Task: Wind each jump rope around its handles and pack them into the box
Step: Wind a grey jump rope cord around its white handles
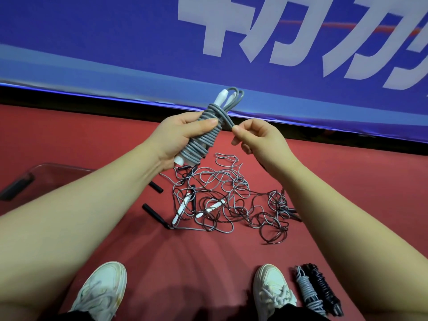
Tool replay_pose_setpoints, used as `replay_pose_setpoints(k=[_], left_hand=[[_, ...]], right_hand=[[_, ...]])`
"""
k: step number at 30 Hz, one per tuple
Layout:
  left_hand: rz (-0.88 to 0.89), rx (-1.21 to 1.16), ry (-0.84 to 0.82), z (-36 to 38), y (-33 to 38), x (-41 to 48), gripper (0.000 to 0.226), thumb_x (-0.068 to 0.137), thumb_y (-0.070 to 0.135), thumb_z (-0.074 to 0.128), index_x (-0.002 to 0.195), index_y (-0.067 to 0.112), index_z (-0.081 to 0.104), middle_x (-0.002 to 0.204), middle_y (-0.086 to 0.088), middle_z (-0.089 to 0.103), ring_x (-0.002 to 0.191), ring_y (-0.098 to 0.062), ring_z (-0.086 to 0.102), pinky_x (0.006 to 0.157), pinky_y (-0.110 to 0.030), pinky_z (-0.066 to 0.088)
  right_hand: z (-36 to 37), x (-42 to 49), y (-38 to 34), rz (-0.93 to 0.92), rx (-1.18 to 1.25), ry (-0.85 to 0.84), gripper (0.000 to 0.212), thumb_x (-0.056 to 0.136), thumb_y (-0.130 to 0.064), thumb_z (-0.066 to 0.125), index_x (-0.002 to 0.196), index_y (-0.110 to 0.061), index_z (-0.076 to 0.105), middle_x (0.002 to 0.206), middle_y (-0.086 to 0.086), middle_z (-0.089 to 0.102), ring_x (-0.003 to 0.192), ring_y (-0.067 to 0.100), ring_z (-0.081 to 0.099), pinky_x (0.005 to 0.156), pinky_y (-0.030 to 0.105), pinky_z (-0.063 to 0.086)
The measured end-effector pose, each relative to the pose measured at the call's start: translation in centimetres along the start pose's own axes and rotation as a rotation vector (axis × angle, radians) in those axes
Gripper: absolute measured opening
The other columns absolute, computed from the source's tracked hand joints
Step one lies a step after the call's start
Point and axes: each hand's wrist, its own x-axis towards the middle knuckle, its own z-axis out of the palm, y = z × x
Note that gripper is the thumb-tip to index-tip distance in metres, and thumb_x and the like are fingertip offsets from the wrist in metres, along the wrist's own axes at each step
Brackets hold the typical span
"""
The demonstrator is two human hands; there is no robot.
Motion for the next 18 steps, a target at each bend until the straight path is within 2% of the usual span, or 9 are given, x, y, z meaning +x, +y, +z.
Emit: replay_pose_setpoints(k=[4, 7, 10, 13, 14, 16, 18], left_hand=[[-0.026, -0.020, -0.032, -0.2, 0.2, 0.0, 0.027, 0.070, 0.017, 0.063, 0.094, 0.007, 0.065, 0.080, -0.013, 0.060, 0.070, -0.021, 0.059, 0.059, -0.027, 0.054], [0.002, 0.015, -0.072, -0.3, 0.2, -0.1, 0.024, 0.074, 0.008, 0.061, 0.097, 0.011, 0.066, 0.076, -0.003, 0.068, 0.070, -0.016, 0.064, 0.063, -0.025, 0.057], [0.109, 0.285, -0.155, -0.6, 0.2, -0.3, 0.030, 0.073, 0.004, 0.071, 0.098, 0.021, 0.068, 0.083, 0.007, 0.071, 0.075, -0.007, 0.064, 0.070, -0.019, 0.054], [0.133, 0.561, -0.259, -0.8, 0.5, -0.6, 0.035, 0.067, 0.013, 0.077, 0.095, 0.030, 0.067, 0.090, 0.011, 0.072, 0.084, -0.001, 0.063, 0.079, -0.017, 0.051], [0.117, 0.643, -0.282, -0.7, 0.5, -0.7, 0.033, 0.067, 0.018, 0.078, 0.095, 0.032, 0.067, 0.091, 0.012, 0.072, 0.084, -0.001, 0.063, 0.079, -0.018, 0.051], [0.087, 0.821, -0.306, -0.5, 0.5, -0.8, 0.030, 0.072, 0.018, 0.081, 0.097, 0.030, 0.069, 0.083, 0.020, 0.070, 0.075, 0.007, 0.062, 0.072, -0.011, 0.048], [0.062, 0.960, -0.302, -0.2, 0.3, -0.8, 0.028, 0.077, 0.015, 0.077, 0.103, 0.023, 0.070, 0.065, 0.026, 0.065, 0.057, 0.013, 0.056, 0.055, -0.004, 0.040]], right_hand=[[-0.5, 0.1, 0.3, -0.036, -0.019, -0.102, 0.017, 0.095, -0.007, 0.051, 0.087, -0.020, 0.059, 0.077, -0.004, 0.064, 0.062, 0.010, 0.047, 0.063, 0.021, 0.040], [-1.7, 0.4, 0.5, -0.077, -0.253, -0.132, 0.016, 0.095, -0.013, 0.053, 0.089, -0.024, 0.063, 0.076, -0.008, 0.062, 0.066, 0.005, 0.053, 0.071, 0.020, 0.046], [-2.5, 0.4, 0.7, -0.015, -0.379, -0.268, 0.022, 0.094, -0.015, 0.054, 0.080, -0.028, 0.065, 0.072, -0.007, 0.062, 0.061, 0.002, 0.054, 0.073, 0.025, 0.048], [-2.9, 0.4, 0.2, 0.028, -0.517, -0.352, 0.025, 0.092, -0.011, 0.058, 0.071, -0.025, 0.060, 0.056, -0.010, 0.058, 0.051, 0.002, 0.049, 0.058, 0.016, 0.043], [-3.0, 0.6, -0.1, -0.007, -0.636, -0.353, 0.022, 0.091, -0.011, 0.059, 0.072, -0.022, 0.061, 0.059, -0.008, 0.058, 0.056, 0.006, 0.051, 0.056, 0.018, 0.041], [-3.1, 1.3, -0.5, -0.087, -0.885, -0.375, 0.008, 0.090, -0.014, 0.060, 0.086, -0.014, 0.066, 0.080, 0.005, 0.066, 0.074, 0.018, 0.057, 0.066, 0.027, 0.043], [-2.5, 1.6, -1.3, -0.125, -1.044, -0.365, 0.015, 0.090, -0.026, 0.061, 0.098, -0.016, 0.069, 0.097, 0.003, 0.068, 0.084, 0.018, 0.056, 0.073, 0.030, 0.043]])
